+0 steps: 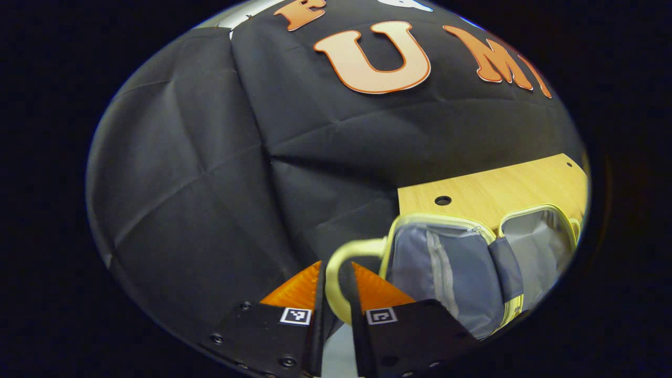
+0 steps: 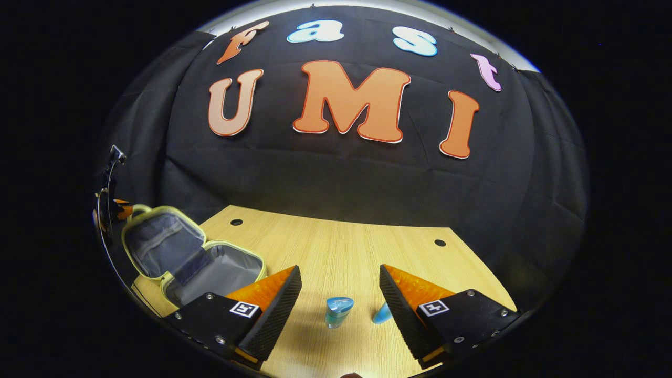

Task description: First open the suitcase, pack the skin care products into it, and then close the suitcase.

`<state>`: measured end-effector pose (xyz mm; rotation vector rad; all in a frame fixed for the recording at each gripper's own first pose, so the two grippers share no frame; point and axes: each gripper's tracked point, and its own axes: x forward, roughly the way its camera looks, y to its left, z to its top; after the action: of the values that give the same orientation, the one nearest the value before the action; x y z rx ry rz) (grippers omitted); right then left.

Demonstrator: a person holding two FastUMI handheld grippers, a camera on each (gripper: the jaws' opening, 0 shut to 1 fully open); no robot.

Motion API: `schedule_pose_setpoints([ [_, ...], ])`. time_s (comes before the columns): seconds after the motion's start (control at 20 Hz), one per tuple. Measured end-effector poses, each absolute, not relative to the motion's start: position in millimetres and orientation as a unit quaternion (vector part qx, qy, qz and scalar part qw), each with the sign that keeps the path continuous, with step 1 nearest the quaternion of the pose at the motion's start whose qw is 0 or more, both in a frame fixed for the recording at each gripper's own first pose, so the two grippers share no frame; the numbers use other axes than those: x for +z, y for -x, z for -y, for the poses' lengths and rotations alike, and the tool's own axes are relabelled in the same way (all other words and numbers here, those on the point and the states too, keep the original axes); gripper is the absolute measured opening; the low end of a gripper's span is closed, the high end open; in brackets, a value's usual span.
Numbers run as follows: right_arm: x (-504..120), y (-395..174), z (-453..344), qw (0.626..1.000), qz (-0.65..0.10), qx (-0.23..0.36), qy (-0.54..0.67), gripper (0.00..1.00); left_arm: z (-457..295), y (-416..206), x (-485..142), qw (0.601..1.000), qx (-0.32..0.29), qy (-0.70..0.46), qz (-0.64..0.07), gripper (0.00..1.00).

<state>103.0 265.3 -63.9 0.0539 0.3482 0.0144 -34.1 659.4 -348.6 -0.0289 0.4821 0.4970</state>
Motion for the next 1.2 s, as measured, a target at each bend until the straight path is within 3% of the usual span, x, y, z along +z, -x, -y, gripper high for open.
schedule_pose_setpoints([
  [0.1,-67,-102,-261,0.984,-0.176,0.005,-0.026,0.95,-643,30,-336,0.947,0.232,0.013,-0.221,0.26],
  [0.3,-66,-100,-244,0.986,-0.164,-0.003,-0.024,0.95,-589,14,-291,0.965,0.201,-0.002,-0.169,0.68],
  [0.35,-67,-100,-240,0.987,-0.162,-0.004,-0.023,0.95,-573,8,-279,0.969,0.193,-0.007,-0.157,0.90],
  [0.4,-69,-100,-233,0.987,-0.161,-0.005,-0.022,0.95,-558,3,-266,0.972,0.186,-0.012,-0.146,0.98],
  [0.8,-87,-102,-199,0.987,-0.159,0.021,-0.014,0.95,-409,-38,-200,0.989,0.112,-0.018,-0.090,0.98],
  [1.2,-106,-105,-158,0.985,-0.166,0.037,-0.033,0.95,-232,-66,-204,0.995,0.005,0.009,-0.104,0.98],
])
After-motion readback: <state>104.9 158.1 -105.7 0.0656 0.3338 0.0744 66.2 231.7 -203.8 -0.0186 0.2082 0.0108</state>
